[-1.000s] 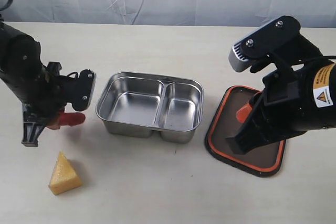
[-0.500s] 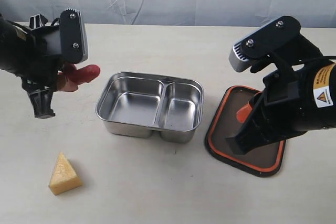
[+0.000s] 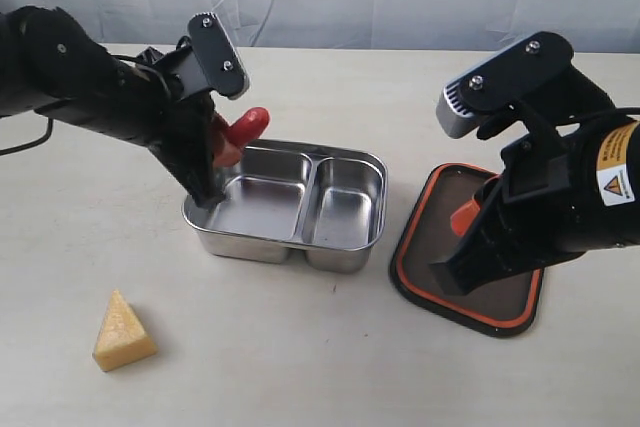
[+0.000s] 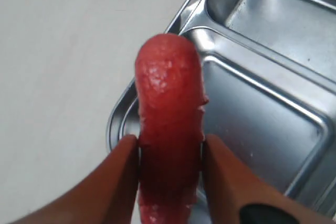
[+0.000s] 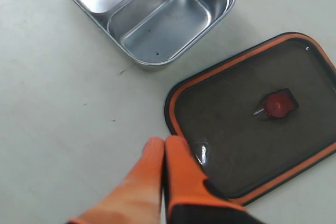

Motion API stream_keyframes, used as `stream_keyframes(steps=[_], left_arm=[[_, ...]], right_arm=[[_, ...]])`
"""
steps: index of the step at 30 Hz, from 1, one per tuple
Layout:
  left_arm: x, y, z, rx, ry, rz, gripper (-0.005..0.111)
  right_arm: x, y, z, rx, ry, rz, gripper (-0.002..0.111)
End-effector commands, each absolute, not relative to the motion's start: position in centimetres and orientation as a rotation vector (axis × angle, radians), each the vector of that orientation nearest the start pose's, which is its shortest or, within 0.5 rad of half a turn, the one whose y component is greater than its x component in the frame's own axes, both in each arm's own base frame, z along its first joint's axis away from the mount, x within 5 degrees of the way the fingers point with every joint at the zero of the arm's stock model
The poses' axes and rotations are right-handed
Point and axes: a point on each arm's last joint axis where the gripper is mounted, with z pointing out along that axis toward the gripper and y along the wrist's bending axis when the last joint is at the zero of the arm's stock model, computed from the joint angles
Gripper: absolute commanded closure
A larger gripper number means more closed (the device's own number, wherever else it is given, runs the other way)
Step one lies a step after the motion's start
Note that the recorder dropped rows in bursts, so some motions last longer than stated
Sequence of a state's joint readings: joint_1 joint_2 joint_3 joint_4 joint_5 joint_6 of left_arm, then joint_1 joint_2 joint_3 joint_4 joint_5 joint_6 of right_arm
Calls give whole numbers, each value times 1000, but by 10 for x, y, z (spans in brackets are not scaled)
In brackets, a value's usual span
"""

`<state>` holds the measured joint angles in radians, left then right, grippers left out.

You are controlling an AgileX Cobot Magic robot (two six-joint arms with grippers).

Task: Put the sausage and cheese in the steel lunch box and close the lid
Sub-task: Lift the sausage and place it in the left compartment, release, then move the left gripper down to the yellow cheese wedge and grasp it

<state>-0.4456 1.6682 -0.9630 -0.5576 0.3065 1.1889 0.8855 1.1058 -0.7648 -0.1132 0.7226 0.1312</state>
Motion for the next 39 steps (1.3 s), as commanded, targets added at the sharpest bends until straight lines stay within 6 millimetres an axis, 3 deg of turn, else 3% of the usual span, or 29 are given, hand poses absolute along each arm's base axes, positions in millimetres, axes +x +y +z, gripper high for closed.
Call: stream_keyframes(steps=[1,5,11,16,21,27,33,39], left_arm=[[311,-170,193,1222,2112,-192,106],[314,-174,188,1234,2145,-239,100],[314,-176,182,1165,2207,-288,67],[314,-175,181,1149,2225,-295,54],[311,-176,181,1143,2259,-333,52],[300,-170,192,947,2456,-402,52],[275,-139,208,861,2767,-136,52],[251,-116,215,548,3116,100,52]], right_arm=[[135,155,276,-1013,2357,277,108],[134,155,276,-1011,2361,277,108],[134,155,276,-1005,2369,290,108],[133,155,276,-999,2377,301,108],[132,154,275,-1008,2400,285,108],[128,148,270,-970,2514,243,108],[127,147,270,-916,2542,253,108],[129,150,272,-897,2518,284,108]])
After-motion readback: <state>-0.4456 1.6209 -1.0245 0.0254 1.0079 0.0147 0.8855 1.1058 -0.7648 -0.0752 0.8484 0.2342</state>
